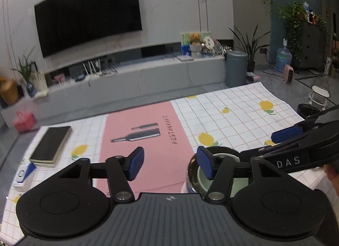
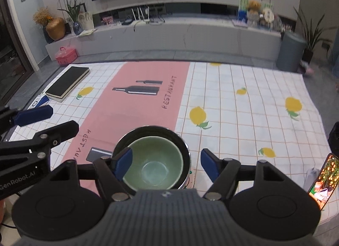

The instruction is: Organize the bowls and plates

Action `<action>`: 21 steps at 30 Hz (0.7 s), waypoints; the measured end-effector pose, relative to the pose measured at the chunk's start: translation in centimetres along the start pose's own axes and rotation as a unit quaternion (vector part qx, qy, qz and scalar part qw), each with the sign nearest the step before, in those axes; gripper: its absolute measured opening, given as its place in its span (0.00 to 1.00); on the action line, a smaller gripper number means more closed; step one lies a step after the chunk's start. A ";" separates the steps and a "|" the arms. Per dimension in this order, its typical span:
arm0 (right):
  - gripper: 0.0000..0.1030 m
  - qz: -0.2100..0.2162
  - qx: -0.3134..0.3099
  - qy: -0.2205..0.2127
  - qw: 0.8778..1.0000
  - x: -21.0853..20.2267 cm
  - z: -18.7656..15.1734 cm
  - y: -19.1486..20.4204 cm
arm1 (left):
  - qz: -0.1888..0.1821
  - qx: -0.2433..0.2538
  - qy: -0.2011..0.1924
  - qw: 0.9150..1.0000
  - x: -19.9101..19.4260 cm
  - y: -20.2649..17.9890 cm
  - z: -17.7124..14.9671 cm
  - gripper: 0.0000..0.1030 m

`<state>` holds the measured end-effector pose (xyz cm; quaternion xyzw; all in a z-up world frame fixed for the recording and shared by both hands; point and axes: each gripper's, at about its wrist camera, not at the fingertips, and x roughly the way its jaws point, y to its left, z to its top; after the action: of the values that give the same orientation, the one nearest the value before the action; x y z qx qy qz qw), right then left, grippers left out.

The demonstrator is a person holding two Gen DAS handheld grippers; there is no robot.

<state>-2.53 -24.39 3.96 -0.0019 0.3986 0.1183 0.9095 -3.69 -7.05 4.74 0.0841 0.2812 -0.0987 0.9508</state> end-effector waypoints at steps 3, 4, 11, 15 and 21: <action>0.70 -0.008 -0.012 -0.010 1.000 -0.5 -1.3 1.1 | 0.010 -0.006 -0.003 1.000 -0.3 0.0 -1.1 0.70; 0.70 -0.009 -0.012 -0.012 1.000 -0.6 -1.7 1.4 | 0.011 -0.013 0.000 1.000 -0.3 0.2 -1.5 0.70; 0.71 -0.019 0.003 -0.011 1.000 -0.7 -4.5 2.8 | 0.033 -0.053 0.038 0.997 0.5 1.1 -4.3 0.70; 0.71 -0.036 0.013 -0.010 0.999 -1.0 -5.4 3.2 | 0.046 -0.066 0.048 0.996 0.1 1.5 -5.1 0.71; 0.71 -0.041 0.023 -0.016 0.999 -1.3 -6.2 3.1 | 0.054 -0.054 0.056 0.995 0.2 0.9 -5.5 0.71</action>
<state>-8.48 -22.24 0.96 0.0051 0.3861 0.0721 0.9196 -6.18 -4.99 0.19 0.0528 0.3340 -0.0264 0.9407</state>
